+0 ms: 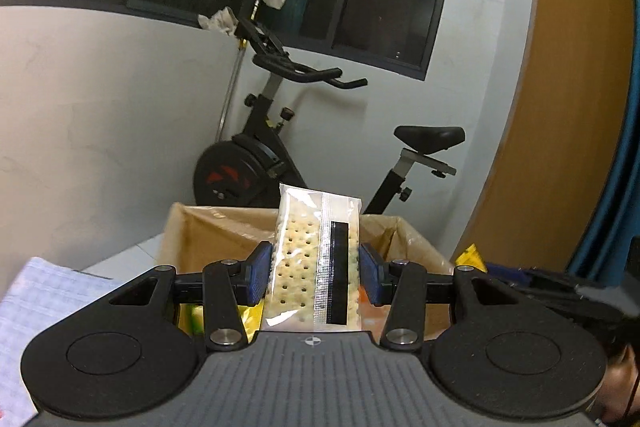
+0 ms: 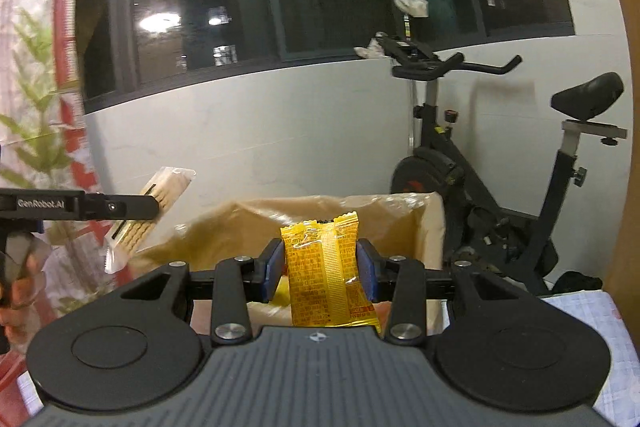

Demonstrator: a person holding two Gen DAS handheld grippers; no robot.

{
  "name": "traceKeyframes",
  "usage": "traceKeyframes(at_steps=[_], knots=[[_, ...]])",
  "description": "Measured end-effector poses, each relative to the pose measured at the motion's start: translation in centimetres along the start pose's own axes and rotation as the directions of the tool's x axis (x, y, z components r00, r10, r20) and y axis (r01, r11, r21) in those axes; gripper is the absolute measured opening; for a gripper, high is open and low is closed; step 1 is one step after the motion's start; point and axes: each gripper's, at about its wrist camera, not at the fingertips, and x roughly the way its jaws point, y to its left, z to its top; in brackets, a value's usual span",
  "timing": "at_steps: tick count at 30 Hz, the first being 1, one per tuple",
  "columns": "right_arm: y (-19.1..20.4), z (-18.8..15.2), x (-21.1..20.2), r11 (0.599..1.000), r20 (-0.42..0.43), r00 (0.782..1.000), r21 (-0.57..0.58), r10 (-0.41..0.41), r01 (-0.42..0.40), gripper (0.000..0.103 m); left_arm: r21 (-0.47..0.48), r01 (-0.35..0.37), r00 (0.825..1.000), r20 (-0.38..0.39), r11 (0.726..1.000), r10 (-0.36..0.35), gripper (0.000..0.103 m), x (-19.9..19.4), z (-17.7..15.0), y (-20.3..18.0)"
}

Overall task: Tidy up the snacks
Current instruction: 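Lift both packets over the box and release them inside with both tools, then raise both open tools out of the box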

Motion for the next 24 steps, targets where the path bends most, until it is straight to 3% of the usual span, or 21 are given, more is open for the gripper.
traceKeyframes(at_steps=[9, 16, 18, 20, 24], knots=[[-1.3, -1.3, 2.4, 0.998, -0.028, 0.997, -0.002, -0.069, 0.069, 0.042, 0.001, 0.007, 0.997, -0.071, 1.0, -0.007, 0.049, 5.9, -1.0, -0.7], [-2.1, -2.1, 2.5, 0.995, -0.048, 0.994, 0.009, -0.094, 0.095, 0.043, 0.046, 0.001, 0.991, -0.136, 0.999, 0.006, 0.05, 7.6, -2.5, -0.1], [-2.1, -2.3, 2.5, 0.995, -0.05, 0.994, 0.014, -0.094, 0.095, 0.043, 0.062, 0.002, 0.991, -0.135, 0.998, 0.006, 0.056, 7.6, -2.6, 0.1], [-1.9, -2.3, 2.4, 0.996, -0.05, 0.995, 0.008, -0.09, 0.091, 0.043, 0.06, -0.008, 0.993, -0.121, 0.998, 0.015, 0.07, 7.3, -2.7, 0.6], [-1.5, -2.6, 1.9, 0.996, -0.045, 0.995, -0.008, -0.093, 0.093, 0.05, 0.043, -0.02, 0.993, -0.116, 0.999, 0.025, 0.072, 6.5, -2.5, 1.4]])
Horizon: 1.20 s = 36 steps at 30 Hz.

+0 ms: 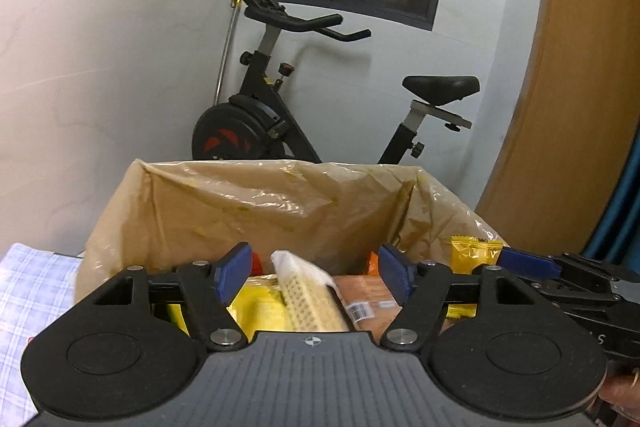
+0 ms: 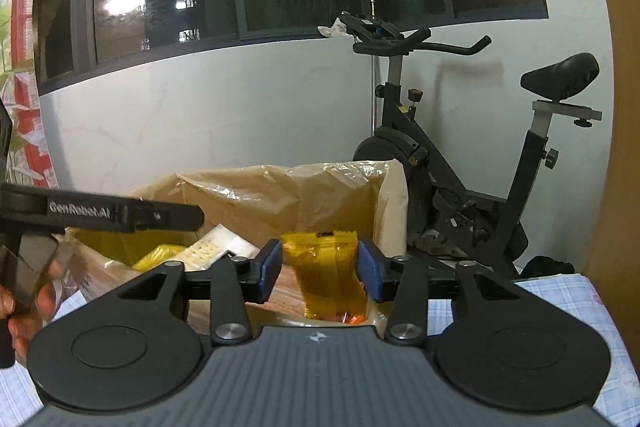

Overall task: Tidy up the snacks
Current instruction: 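Raise both open tools out of the box, then lower right tool onto the red snack bag and grasp it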

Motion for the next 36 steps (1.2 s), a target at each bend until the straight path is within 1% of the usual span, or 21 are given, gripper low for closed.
traceKeyframes(at_steps=[5, 10, 14, 18, 23, 27, 30, 32, 36], knots=[[0.2, -0.1, -1.1, 1.0, 0.018, 1.0, 0.014, 0.002, -0.002, 0.056, 0.008, -0.001, 1.0, 0.015, 1.0, 0.001, 0.072, -2.1, -0.6, 0.2], [0.4, -0.6, -3.0, 1.0, 0.041, 0.999, 0.022, -0.004, 0.003, 0.056, -0.003, 0.009, 0.999, 0.031, 1.0, -0.009, 0.072, -5.1, -1.6, 0.4], [1.0, -1.5, -5.1, 1.0, 0.068, 0.998, 0.016, -0.014, 0.013, 0.056, -0.01, 0.02, 0.999, 0.046, 1.0, -0.02, 0.072, -7.5, -3.5, 0.1], [1.3, -2.6, -6.7, 0.999, 0.056, 0.998, 0.027, -0.019, 0.017, 0.056, -0.013, 0.008, 0.998, 0.058, 1.0, -0.007, 0.071, -9.3, -5.1, -0.3], [1.5, -4.8, -7.9, 0.999, -0.001, 1.0, 0.031, -0.018, 0.018, 0.056, -0.035, 0.002, 0.998, 0.059, 0.999, 0.0, 0.071, -10.7, -7.2, -0.9], [1.0, -7.8, -8.7, 0.997, -0.081, 0.996, 0.063, -0.036, 0.041, 0.056, -0.054, -0.004, 1.0, 0.025, 0.999, 0.006, 0.071, -10.8, -9.6, -1.1], [0.5, -10.2, -9.3, 0.994, -0.161, 0.985, 0.081, -0.056, 0.07, 0.056, -0.058, -0.028, 0.999, -0.019, 0.998, 0.027, 0.071, -9.7, -11.2, -1.4], [0.1, -11.7, -9.7, 0.99, -0.218, 0.973, 0.101, -0.07, 0.093, 0.056, -0.058, -0.033, 0.998, -0.049, 0.998, 0.03, 0.07, -9.1, -12.1, -1.5], [-0.5, -14.2, -10.9, 0.982, -0.298, 0.951, 0.136, -0.087, 0.132, 0.056, -0.069, -0.037, 0.995, -0.091, 0.997, 0.03, 0.07, -8.3, -13.4, -1.5]])
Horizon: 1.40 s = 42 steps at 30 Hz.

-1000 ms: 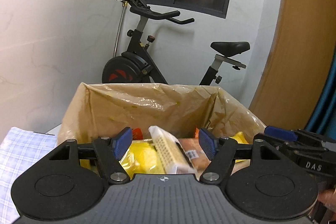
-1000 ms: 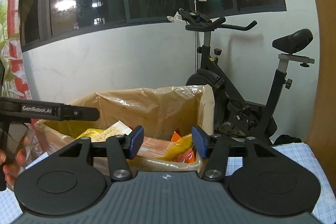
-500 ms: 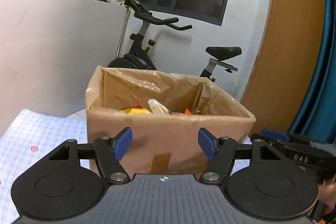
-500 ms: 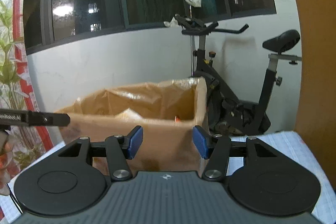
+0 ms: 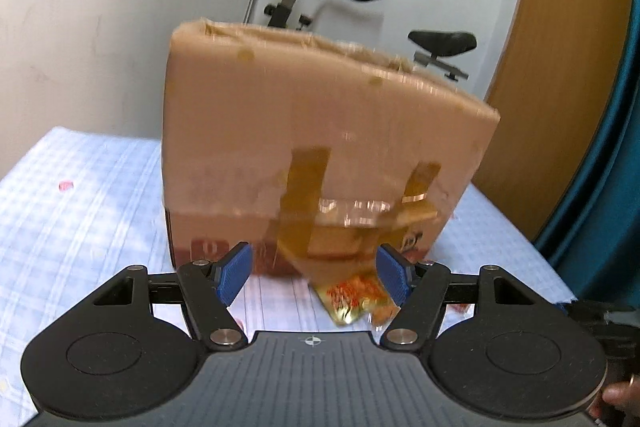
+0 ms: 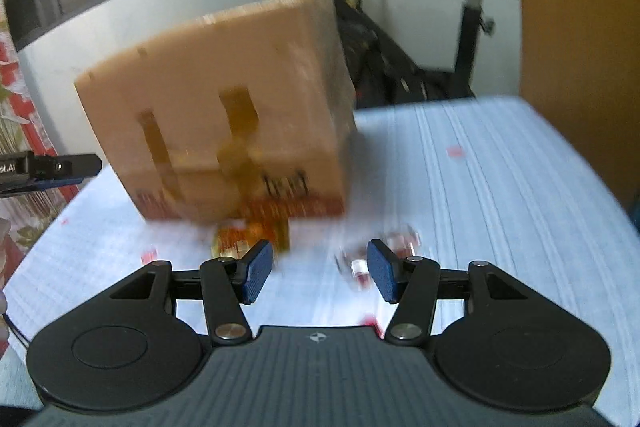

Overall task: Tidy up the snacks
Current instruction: 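Lower right tool onto the red snack bag and grasp it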

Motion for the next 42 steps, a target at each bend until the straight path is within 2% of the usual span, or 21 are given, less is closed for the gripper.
traceKeyframes(at_steps=[10, 17, 27, 31, 35, 37, 38, 39, 41, 42], knots=[[-0.1, -3.4, 0.2, 0.999, -0.172, 0.984, 0.017, -0.038, 0.042, 0.056, -0.037, -0.006, 0.996, -0.085, 0.999, 0.003, 0.07, 1.1, -3.7, 0.1], [0.2, -3.4, 1.9, 0.999, -0.207, 0.978, 0.004, -0.037, 0.038, 0.056, -0.045, -0.001, 0.994, -0.11, 0.999, -0.004, 0.07, 1.5, -4.6, 0.1], [2.8, -3.4, 3.7, 0.972, -0.2, 0.976, -0.232, -0.092, 0.044, 0.056, -0.046, -0.02, 0.991, -0.137, 0.999, 0.013, 0.07, 1.7, -5.1, 0.1], [2.8, -3.6, 3.4, 0.973, -0.208, 0.973, -0.224, -0.098, 0.05, 0.056, -0.041, -0.024, 0.989, -0.147, 0.999, 0.018, 0.07, 1.7, -5.2, 0.0], [2.5, -3.7, 3.2, 0.982, -0.186, 0.98, -0.186, -0.069, 0.034, 0.059, -0.049, -0.016, 0.986, -0.164, 0.999, 0.008, 0.07, 2.0, -5.5, -0.1], [2.5, -3.7, 3.3, 0.98, -0.173, 0.983, -0.195, -0.063, 0.029, 0.056, -0.048, -0.016, 0.985, -0.171, 0.999, 0.008, 0.07, 2.1, -5.6, -0.1], [2.6, -3.8, 3.4, 0.977, -0.165, 0.984, -0.213, -0.061, 0.025, 0.051, -0.046, -0.017, 0.984, -0.176, 0.999, 0.009, 0.069, 2.2, -5.6, -0.2], [2.8, -3.8, 3.6, 0.974, -0.16, 0.986, -0.226, -0.056, 0.018, 0.051, -0.046, -0.015, 0.984, -0.18, 0.999, 0.007, 0.069, 2.2, -5.6, -0.2], [3.0, -3.8, 3.9, 0.969, -0.152, 0.988, -0.249, -0.035, -0.004, 0.05, -0.055, -0.001, 0.983, -0.183, 0.998, -0.01, 0.061, 2.2, -5.5, -0.1], [3.1, -3.8, 4.0, 0.966, -0.15, 0.988, -0.256, -0.019, -0.02, 0.049, -0.063, 0.001, 0.983, -0.182, 0.998, -0.013, 0.06, 2.1, -5.5, 0.0]])
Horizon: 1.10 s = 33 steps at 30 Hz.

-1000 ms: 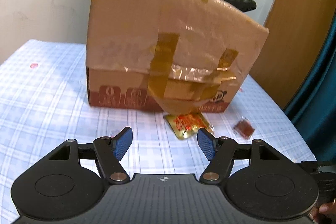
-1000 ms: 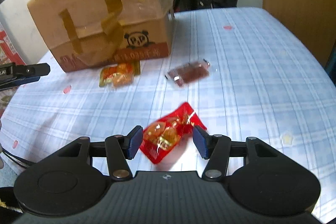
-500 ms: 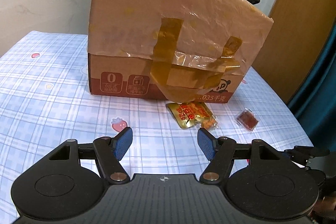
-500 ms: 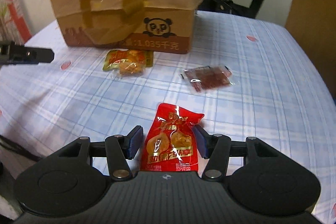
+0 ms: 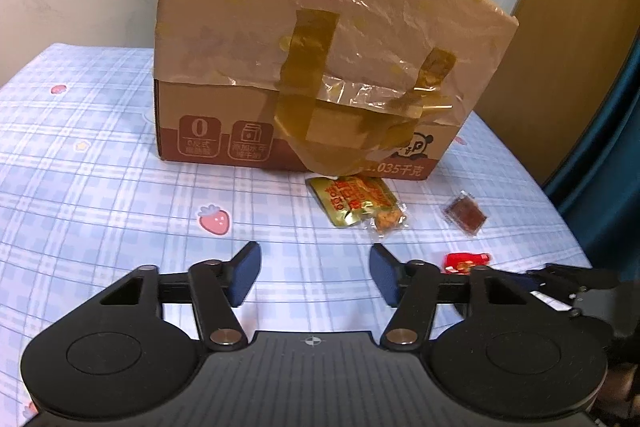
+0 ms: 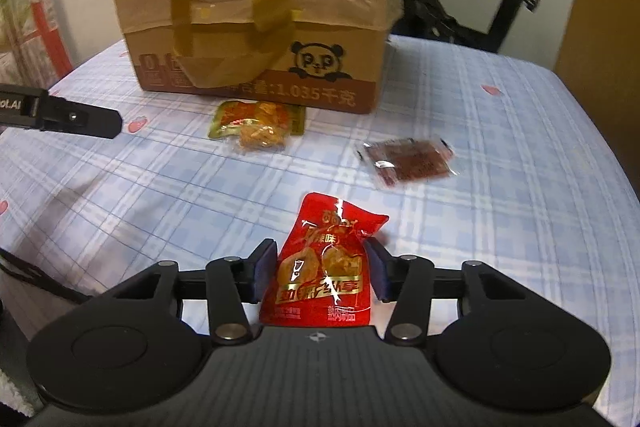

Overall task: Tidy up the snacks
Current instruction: 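Lower right tool onto the red snack bag and grasp it, then grasp the small peanut packet with left tool while right holds the red bag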

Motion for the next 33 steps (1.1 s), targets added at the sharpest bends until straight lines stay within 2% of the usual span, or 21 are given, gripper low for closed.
traceKeyframes(at_steps=[5, 8, 13, 16, 18, 20, 21, 25, 30, 33], knots=[[0.0, 0.3, 0.8, 0.998, 0.021, 0.999, -0.035, 0.047, -0.046, 0.049, -0.015, -0.024, 1.0, -0.019, 1.0, 0.024, 0.06, 0.5, 0.2, 0.0], [-0.9, 0.9, 1.4, 0.999, 0.039, 0.999, -0.034, 0.032, -0.031, 0.048, -0.016, -0.02, 0.999, -0.028, 1.0, 0.02, 0.06, 1.1, 0.6, -0.1], [-2.2, 1.3, 2.1, 0.999, 0.073, 0.997, -0.01, 0.033, -0.032, 0.048, 0.022, -0.025, 0.999, -0.047, 0.999, 0.026, 0.06, 2.7, 1.6, -1.2], [-2.2, 0.7, 2.1, 0.999, 0.106, 0.994, -0.008, 0.032, -0.032, 0.049, 0.083, -0.012, 0.998, -0.064, 0.996, 0.018, 0.06, 4.2, 1.9, -2.7], [-2.4, 0.5, 2.0, 0.999, 0.12, 0.992, 0.001, 0.038, -0.038, 0.048, 0.144, 0.023, 0.997, -0.074, 0.989, -0.012, 0.059, 5.3, 2.0, -3.9], [-2.6, 0.5, 1.9, 0.999, 0.126, 0.991, 0.002, 0.043, -0.043, 0.048, 0.206, 0.058, 0.994, -0.099, 0.977, -0.038, 0.042, 6.4, 2.2, -5.0], [-2.6, 0.5, 1.9, 0.999, 0.128, 0.991, 0.004, 0.045, -0.046, 0.048, 0.234, 0.059, 0.994, -0.108, 0.97, -0.034, 0.041, 6.9, 2.4, -5.4], [-2.9, 0.3, 1.7, 0.998, 0.139, 0.988, 0.023, 0.062, -0.066, 0.048, 0.278, 0.082, 0.993, -0.105, 0.957, -0.055, 0.041, 8.2, 3.4, -5.8], [-3.1, 0.2, 1.6, 0.996, 0.151, 0.986, 0.039, 0.069, -0.076, 0.047, 0.366, 0.136, 0.982, -0.171, 0.92, -0.077, 0.041, 10.2, 4.2, -6.4], [-3.1, 0.3, 1.6, 0.996, 0.153, 0.986, 0.044, 0.072, -0.08, 0.047, 0.371, 0.155, 0.978, -0.186, 0.915, -0.091, 0.041, 11.1, 4.5, -6.4]])
